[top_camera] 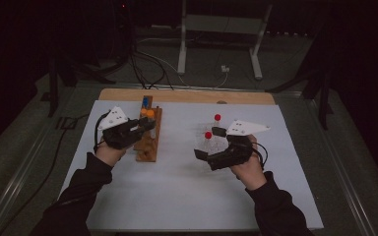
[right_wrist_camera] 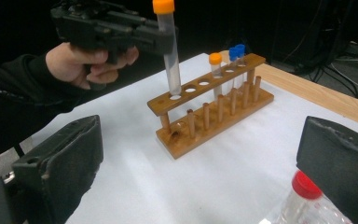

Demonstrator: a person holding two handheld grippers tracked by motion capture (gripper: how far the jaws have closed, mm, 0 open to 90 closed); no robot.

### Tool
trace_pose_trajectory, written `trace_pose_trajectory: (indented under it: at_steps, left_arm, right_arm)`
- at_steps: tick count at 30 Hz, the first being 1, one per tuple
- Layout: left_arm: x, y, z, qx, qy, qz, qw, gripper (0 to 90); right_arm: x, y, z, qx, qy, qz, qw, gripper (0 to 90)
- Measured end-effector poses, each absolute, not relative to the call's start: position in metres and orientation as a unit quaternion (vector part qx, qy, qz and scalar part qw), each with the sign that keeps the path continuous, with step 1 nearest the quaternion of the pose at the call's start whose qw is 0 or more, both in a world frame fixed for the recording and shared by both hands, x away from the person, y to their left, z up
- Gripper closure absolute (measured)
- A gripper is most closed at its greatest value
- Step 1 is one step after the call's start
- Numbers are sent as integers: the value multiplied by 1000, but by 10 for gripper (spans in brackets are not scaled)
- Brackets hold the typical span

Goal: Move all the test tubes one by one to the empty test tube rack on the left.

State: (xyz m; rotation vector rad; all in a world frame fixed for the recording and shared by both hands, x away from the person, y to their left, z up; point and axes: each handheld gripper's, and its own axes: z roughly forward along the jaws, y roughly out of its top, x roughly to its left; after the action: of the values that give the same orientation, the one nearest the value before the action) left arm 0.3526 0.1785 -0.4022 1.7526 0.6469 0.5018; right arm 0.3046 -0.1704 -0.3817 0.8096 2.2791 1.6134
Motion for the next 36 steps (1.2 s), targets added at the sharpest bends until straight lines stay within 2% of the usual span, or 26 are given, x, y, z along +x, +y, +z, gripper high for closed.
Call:
trace_pose_trajectory:
  at_steps: [21, 31, 36]
  left_arm:
    - [394, 199, -431, 699, 368, 266, 551, 762]
    - [400, 199, -449, 688, 388, 273, 549, 761]
    - [401, 198, -456, 697, 387, 274, 537, 761]
  right_arm:
    - [284, -183, -392, 273, 777, 555, 114, 0]
    - [282, -184, -391, 272, 777, 556, 113, 0]
    - [282, -184, -391, 271, 778, 555, 111, 0]
